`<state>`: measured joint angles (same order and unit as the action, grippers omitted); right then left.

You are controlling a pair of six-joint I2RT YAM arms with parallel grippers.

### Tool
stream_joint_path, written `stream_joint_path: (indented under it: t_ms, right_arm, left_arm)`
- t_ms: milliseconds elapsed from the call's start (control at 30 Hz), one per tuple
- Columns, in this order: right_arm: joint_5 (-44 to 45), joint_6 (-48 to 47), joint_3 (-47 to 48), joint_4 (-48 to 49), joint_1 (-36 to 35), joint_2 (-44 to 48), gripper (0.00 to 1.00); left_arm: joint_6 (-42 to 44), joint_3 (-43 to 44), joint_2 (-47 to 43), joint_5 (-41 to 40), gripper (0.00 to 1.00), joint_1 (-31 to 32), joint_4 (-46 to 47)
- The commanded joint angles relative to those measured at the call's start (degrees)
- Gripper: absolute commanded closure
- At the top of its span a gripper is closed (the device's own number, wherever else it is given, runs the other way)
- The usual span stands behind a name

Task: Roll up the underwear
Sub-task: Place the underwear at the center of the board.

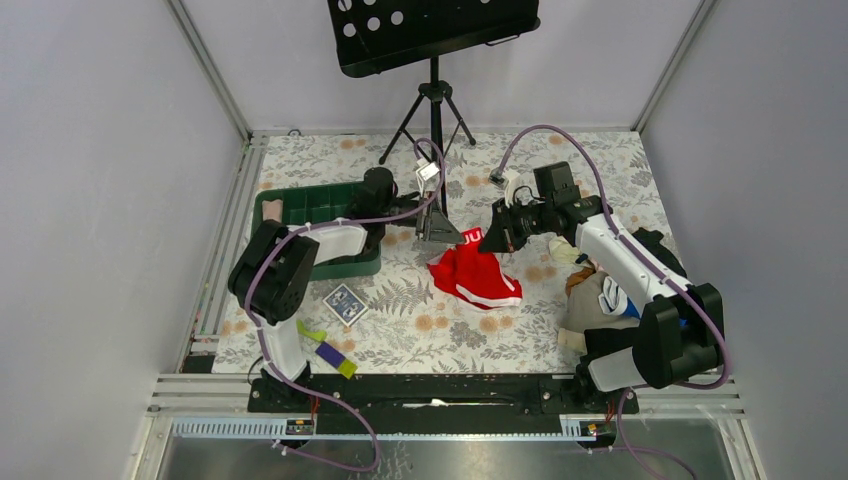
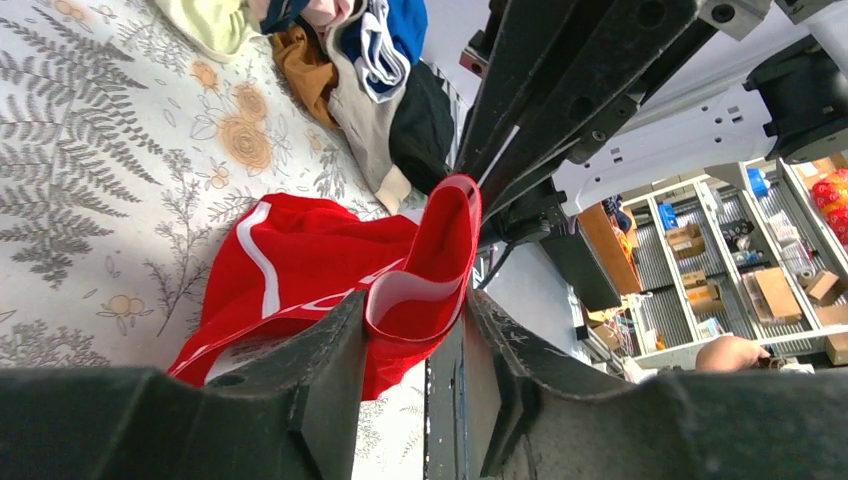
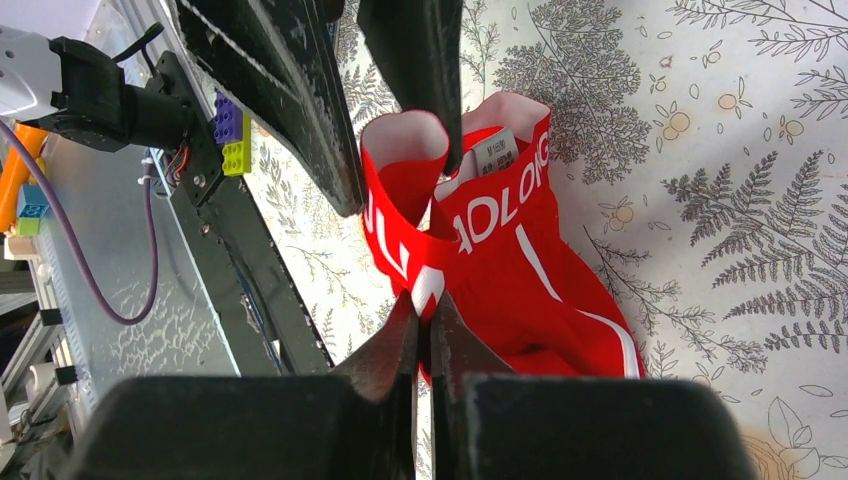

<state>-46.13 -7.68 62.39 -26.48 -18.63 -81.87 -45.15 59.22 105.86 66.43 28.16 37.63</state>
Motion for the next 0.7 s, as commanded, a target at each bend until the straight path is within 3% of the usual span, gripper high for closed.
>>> stream_joint_path:
  t_ms: [0, 100, 167, 267, 333, 500, 667]
  right_arm:
    - [-0.3, -0.4, 0.0, 0.4, 0.0, 1.7, 0.97]
    - [-0.3, -0.3, -0.2, 0.6, 0.0, 1.5, 0.97]
    - [0.0, -0.4, -0.1, 0.5, 0.1, 1.4, 0.91]
    - [1.0, -1.0, 0.5, -0.6, 1.2, 1.9, 0.57]
    - [1.5, -1.3, 0.9, -1.1, 3.1, 2.6, 0.41]
    - [1.7, -3.2, 3.7, -5.4, 11.3, 4.4, 0.30]
    - [5.0, -4.5, 5.6, -9.4, 21.7, 7.3, 0.26]
  left_arm:
    - [0.6, 2.2, -1.0, 2.9, 0.61, 1.1, 2.5]
    - [3.9, 2.7, -1.8, 2.5, 0.68, 1.4, -1.8]
    - [6.4, 3.4, -2.5, 1.7, 0.77, 1.5, -5.7]
    - [7.8, 4.0, -3.7, -0.2, 0.84, 1.8, -9.3]
    - [7.7, 4.4, -4.2, -1.4, 0.88, 2.6, -10.1]
    - [4.7, 6.7, -2.1, -6.2, 1.00, 5.8, -10.9]
    - [-6.8, 15.3, 7.6, -13.9, 1.00, 9.8, -5.2]
